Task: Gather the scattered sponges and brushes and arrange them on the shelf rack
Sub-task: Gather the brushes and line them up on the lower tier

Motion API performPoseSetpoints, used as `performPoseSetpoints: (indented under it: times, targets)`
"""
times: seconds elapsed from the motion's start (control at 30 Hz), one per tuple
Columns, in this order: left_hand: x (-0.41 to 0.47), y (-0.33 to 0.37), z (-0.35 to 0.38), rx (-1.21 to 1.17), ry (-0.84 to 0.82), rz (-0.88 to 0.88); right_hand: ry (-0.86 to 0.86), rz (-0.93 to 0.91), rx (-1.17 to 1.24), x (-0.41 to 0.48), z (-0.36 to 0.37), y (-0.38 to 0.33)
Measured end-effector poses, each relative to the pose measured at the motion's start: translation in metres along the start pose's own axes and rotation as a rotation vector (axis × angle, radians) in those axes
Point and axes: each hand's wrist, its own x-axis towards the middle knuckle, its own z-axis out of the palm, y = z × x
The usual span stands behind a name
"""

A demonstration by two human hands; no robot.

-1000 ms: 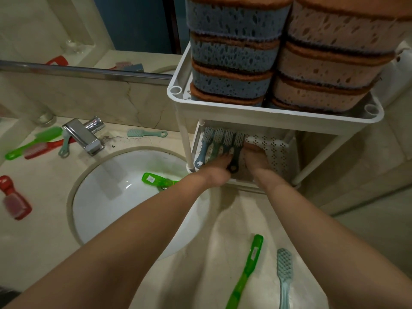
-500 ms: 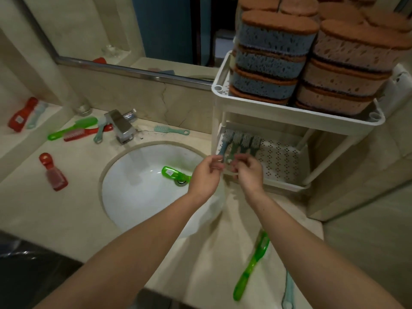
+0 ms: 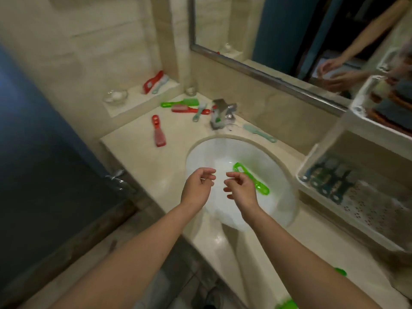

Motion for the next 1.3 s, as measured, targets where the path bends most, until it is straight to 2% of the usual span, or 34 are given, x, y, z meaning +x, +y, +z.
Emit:
performPoseSetpoints:
  times: [0.27,0.53,1.0,1.3]
  targets:
    - [-0.033,-0.044,-0.122,-0.087,0.31,-0.117,-0.328,0.0,-0.144,-0.024,0.125,0.006]
    - [-0.089,-0.103,-0.241,-0.067,0.535,-0.255,-0.534,-0.016,-0.24,-0.074,0.249,0.03]
    - [-0.192,-0.219,-0.406,-0.079,0.711,-0.456,-0.761,0.067,-0.412,-0.177,0.424,0.103]
    - [-0.254,-0.308,-0.462,-0.193,0.755,-0.626,-0.839,0.166,-0.556,-0.214,0.502,0.169]
